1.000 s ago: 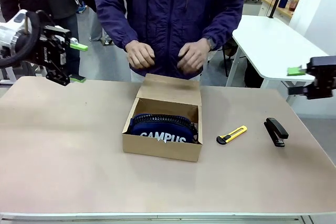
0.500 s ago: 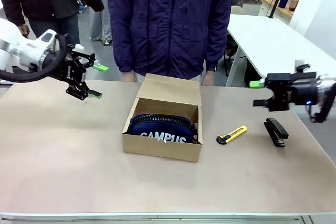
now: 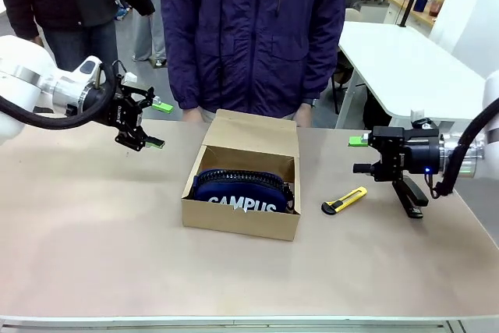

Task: Pack the item into the box.
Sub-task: Close the Mailer Box.

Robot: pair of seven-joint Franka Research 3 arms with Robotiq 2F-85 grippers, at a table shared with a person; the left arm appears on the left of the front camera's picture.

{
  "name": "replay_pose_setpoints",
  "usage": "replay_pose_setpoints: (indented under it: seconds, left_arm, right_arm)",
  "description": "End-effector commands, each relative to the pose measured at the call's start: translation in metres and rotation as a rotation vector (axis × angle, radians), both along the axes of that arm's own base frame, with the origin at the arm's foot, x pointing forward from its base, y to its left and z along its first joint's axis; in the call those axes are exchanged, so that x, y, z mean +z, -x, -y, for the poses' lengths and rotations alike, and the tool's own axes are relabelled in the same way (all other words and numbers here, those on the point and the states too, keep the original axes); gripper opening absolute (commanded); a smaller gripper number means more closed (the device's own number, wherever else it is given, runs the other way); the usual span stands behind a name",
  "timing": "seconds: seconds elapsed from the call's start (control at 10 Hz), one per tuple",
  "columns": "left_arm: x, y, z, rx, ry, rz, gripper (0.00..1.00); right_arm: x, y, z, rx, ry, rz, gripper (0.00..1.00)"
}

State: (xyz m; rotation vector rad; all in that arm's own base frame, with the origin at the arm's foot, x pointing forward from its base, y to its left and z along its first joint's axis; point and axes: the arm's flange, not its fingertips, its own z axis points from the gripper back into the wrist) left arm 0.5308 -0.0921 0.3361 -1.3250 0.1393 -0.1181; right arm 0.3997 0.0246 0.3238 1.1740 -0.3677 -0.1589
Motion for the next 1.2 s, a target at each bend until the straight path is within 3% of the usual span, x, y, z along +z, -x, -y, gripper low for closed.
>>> replay_pose_setpoints:
  seconds: [0.0, 0.1, 0.3, 0.7, 1.1]
  left_arm:
    - [0.007, 0.009, -0.001, -0.010, -0.014, 0.006, 1.00]
    - [0.007, 0.009, -0.001, -0.010, -0.014, 0.006, 1.00]
    - [-0.008, -0.013, 0.012, 0.005, 0.040, 0.007, 1.00]
    - [-0.026, -0.053, 0.052, -0.011, 0.014, -0.009, 1.00]
    - [-0.057, -0.084, 0.095, -0.055, 0.013, 0.025, 1.00]
  right_arm:
    - [0.004, 0.000, 0.002, 0.003, 0.008, 0.000, 1.00]
    - [0.000, 0.000, 0.000, 0.000, 0.000, 0.000, 1.00]
    - [-0.015, -0.034, -0.018, -0.058, -0.049, -0.030, 1.00]
    - [-0.031, -0.086, -0.063, -0.031, -0.012, -0.065, 1.00]
    - [-0.057, -0.131, -0.098, 0.017, -0.040, -0.049, 1.00]
